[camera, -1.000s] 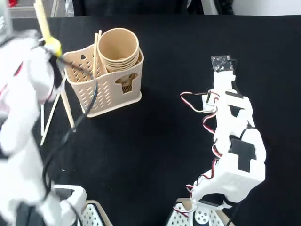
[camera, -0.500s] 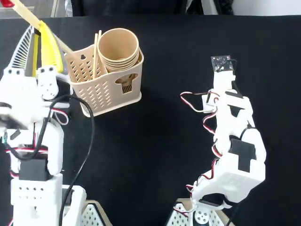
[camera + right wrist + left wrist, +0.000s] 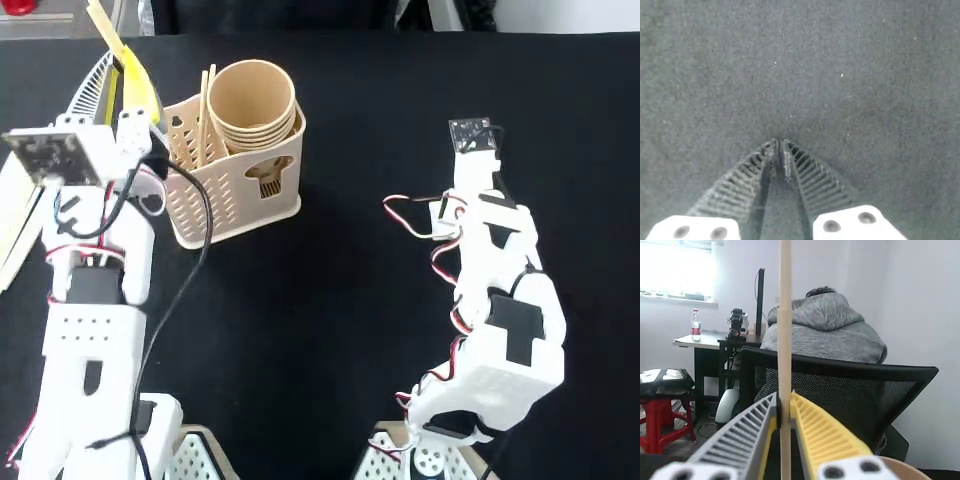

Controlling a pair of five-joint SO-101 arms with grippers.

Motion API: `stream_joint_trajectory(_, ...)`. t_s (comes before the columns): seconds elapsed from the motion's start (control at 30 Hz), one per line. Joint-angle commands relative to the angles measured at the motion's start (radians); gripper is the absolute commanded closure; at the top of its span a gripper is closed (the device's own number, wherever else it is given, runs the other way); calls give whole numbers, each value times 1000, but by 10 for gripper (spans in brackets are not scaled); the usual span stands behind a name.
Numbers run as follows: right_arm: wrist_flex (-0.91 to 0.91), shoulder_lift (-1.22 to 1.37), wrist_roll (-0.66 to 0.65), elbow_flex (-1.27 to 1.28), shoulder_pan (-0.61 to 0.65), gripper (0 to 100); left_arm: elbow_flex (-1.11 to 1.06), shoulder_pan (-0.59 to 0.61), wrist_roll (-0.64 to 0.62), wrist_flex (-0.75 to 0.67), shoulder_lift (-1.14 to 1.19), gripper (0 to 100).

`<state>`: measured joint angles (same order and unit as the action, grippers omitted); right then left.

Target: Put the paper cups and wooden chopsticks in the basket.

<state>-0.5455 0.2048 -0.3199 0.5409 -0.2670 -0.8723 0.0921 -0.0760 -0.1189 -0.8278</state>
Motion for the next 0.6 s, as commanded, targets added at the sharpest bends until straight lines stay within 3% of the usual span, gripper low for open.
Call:
stream_joint_trajectory(0.0,5,-58,-11,-4,-3,985,-7,18,-3,-38,48,970)
stream_joint_trajectory(0.23,5,-58,-11,-4,-3,985,154,-30,-3,373,52,804)
stream_joint_trajectory(0.37,5,-58,-11,-4,-3,985,318,-15,-5,583,51,805)
stream_joint_trajectory(0.57,5,-58,-11,-4,-3,985,587,110,-48,914,60,807)
